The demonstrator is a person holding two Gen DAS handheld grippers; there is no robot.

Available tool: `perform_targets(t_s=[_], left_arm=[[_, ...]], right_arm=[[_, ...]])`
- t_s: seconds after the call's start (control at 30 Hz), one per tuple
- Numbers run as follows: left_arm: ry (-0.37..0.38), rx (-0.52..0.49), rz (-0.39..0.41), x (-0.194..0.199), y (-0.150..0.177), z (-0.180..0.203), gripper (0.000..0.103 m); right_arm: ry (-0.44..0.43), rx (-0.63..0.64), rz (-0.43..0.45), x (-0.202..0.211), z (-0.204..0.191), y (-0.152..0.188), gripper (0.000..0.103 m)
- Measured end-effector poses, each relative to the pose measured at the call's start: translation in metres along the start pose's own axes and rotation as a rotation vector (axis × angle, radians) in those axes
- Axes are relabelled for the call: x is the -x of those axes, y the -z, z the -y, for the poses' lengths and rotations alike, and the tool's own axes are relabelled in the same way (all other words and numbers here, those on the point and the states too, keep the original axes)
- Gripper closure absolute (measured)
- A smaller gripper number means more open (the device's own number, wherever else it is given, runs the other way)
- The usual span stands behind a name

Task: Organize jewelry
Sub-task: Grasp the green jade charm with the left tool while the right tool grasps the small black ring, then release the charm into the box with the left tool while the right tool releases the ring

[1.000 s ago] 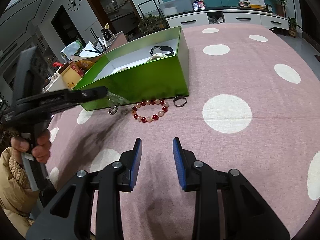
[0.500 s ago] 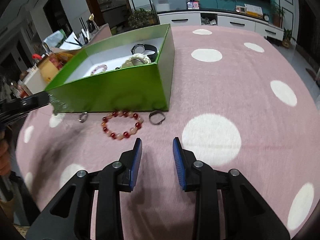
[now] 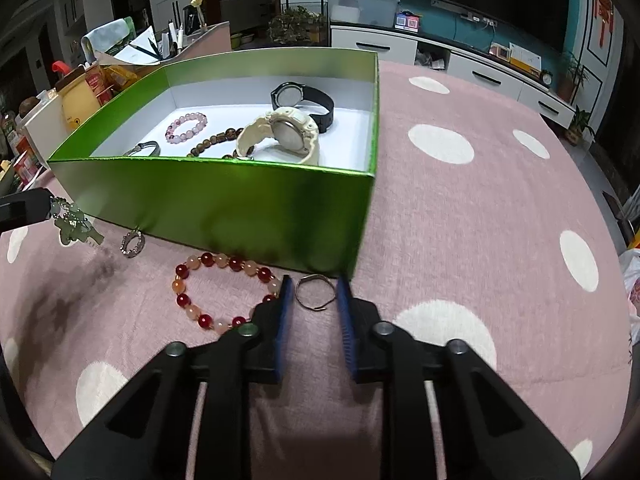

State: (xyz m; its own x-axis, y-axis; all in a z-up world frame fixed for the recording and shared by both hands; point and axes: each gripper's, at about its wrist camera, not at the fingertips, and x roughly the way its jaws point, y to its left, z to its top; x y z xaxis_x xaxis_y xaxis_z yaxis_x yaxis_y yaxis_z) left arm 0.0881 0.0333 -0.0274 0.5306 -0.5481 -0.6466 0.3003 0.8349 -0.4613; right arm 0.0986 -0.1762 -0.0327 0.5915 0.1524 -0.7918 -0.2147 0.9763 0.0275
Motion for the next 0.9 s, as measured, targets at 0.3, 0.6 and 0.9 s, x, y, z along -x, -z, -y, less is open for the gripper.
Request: perform_targets(t_s=[0.3, 0.6, 0.9], left_arm=[[0.000, -0.005, 0.009, 0.006, 0.002, 0.001, 0.096], [-0.007, -0.013, 0.065, 0.030, -0.007, 0.002, 0.096], [-0.044, -0.043, 0.121, 0.051, -0.036, 0.006, 0.096]], right_arm=[[-0.029, -0.033, 0.016, 0.013, -0.002, 0.008, 0.083], [-0.078, -0.048, 0.123, 0.064, -0.006, 0.007, 0.083], [-0.120, -0.028, 0.231, 0.102, -0.013, -0.015, 0.082]])
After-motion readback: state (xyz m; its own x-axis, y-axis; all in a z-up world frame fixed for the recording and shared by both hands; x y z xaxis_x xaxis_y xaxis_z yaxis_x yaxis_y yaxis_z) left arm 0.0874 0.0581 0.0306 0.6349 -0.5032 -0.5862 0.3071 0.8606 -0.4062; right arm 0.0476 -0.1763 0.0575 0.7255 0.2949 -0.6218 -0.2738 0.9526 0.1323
